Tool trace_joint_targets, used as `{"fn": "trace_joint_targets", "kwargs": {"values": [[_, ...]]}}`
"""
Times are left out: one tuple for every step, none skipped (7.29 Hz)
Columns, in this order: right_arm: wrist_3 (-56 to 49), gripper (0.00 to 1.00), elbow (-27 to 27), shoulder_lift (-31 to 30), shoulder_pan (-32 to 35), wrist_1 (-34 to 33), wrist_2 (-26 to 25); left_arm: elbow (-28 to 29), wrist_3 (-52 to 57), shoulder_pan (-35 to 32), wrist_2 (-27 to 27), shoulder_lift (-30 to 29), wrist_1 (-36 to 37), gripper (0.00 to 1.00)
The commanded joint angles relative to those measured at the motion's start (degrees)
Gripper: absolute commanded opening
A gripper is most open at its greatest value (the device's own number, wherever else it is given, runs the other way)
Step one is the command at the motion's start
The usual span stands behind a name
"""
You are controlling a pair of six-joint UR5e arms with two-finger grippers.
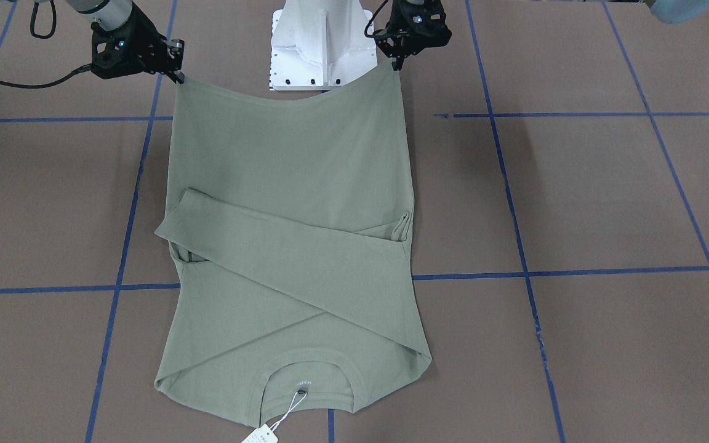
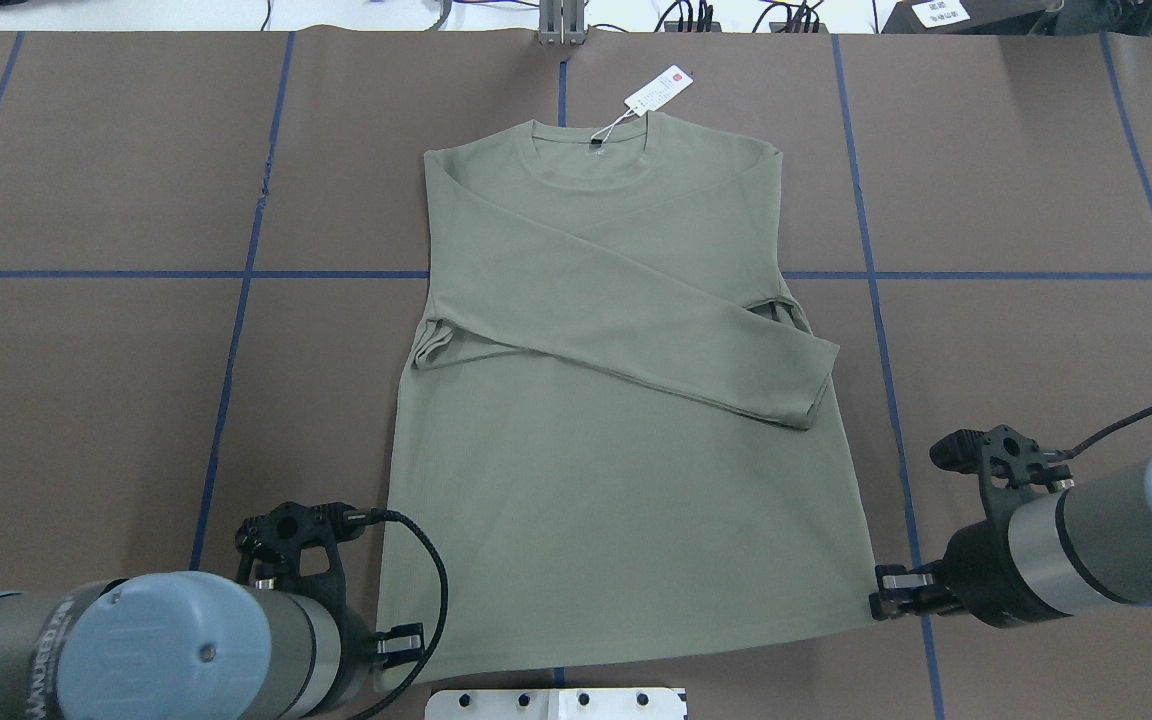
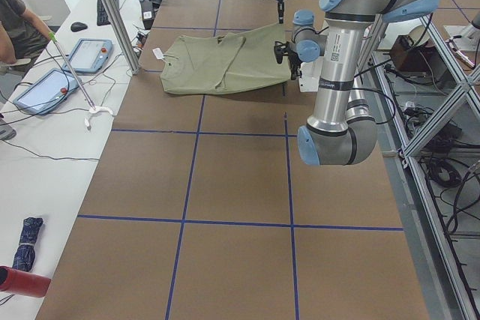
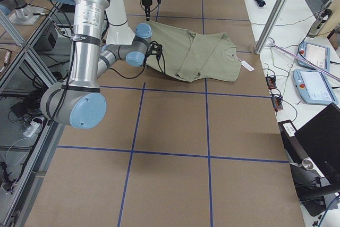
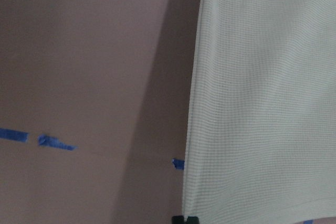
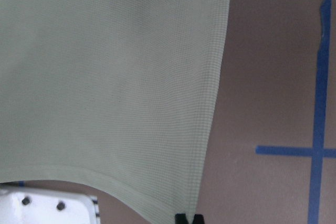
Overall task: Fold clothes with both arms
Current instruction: 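Lift the hem with both grippers and fold it toward the collar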
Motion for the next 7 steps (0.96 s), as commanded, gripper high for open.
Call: {"fn": "trace_joint_targets", "kwargs": {"values": [[0.1, 0.00, 5.2, -4.3, 0.1, 0.8, 6.4, -7.4, 0.0, 3.7, 0.2, 0.2, 8.3, 0.00], [0.1, 0.00, 5.1, -4.1, 0.1, 1.3, 6.4, -7.2, 0.1, 3.7, 0.1, 0.4, 8.5, 0.00], [0.0, 0.00, 4.3, -3.5, 0.4, 1.4, 6.2, -6.5, 0.8, 3.2, 0.1, 0.0, 8.5, 0.00], [-0.6, 0.00, 2.4, -1.8, 2.6, 1.4, 5.7, -5.1, 1.7, 1.6, 0.1, -0.5, 8.2, 0.00], [-0.8, 0.00, -1.0, 1.9, 7.0, 1.4, 5.7, -3.9, 5.6, -2.9, 0.0, -1.0, 8.1, 0.00], [-1.9, 0.00, -4.9, 6.8, 11.5, 1.4, 5.7, -2.9, 10.3, -8.6, -0.2, -2.7, 8.1, 0.00], [-2.4, 0.00, -7.5, 10.2, 15.9, 1.4, 5.7, -0.8, 14.5, -14.4, -0.6, -4.8, 8.1, 0.00]]}}
